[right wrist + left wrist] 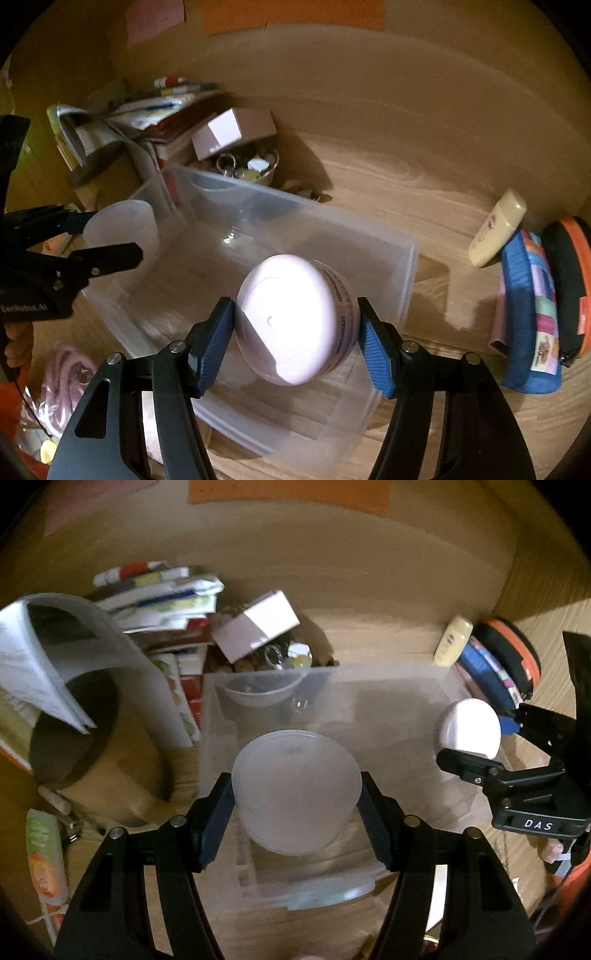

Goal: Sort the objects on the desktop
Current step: 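Carry the white lid with the left tool into the clear bin while the right tool carries the compact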

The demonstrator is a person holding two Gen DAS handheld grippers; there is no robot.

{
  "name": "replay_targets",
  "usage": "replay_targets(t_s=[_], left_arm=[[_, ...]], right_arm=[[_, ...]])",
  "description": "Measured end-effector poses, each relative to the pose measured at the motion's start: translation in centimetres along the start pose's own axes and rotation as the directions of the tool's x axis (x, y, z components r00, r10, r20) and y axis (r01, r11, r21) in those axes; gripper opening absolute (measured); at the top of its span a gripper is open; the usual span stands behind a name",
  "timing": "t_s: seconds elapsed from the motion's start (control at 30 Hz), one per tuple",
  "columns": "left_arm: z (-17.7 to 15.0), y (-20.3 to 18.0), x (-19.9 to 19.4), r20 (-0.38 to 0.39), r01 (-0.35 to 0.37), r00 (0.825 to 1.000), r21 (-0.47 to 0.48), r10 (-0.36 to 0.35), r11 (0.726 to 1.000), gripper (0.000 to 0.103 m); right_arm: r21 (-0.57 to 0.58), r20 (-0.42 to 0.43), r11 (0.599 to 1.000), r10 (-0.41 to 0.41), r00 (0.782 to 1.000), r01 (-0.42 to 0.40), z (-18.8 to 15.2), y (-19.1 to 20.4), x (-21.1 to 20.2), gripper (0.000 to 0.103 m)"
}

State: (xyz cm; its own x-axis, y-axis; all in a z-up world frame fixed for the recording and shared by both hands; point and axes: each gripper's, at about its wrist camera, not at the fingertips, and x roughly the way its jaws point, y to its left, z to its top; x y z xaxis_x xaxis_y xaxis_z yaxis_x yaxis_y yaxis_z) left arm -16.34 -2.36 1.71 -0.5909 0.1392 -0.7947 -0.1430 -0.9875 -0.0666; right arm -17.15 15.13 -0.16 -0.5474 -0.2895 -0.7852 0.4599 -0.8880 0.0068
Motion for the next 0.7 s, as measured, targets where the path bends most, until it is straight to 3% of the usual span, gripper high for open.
replay_targets(t_s=[0.3, 0.7], left_arm=[[0.5, -1.0, 2.7, -0.056, -0.006, 0.998, 0.039, 0.008, 0.999, 0.065], [0.5, -1.8, 3.7, -0.062, -0.046, 0.997, 0.109, 0.053, 0.993, 0.065]], right_arm=[[-0.04, -0.072, 0.999, -0.014, 0.997, 0.012, 0.4, 0.8, 2.9, 0.061], [-0.06, -0.086, 0.998, -0.031, 0.996, 0.026, 0.4, 1.3, 3.3, 0.061]])
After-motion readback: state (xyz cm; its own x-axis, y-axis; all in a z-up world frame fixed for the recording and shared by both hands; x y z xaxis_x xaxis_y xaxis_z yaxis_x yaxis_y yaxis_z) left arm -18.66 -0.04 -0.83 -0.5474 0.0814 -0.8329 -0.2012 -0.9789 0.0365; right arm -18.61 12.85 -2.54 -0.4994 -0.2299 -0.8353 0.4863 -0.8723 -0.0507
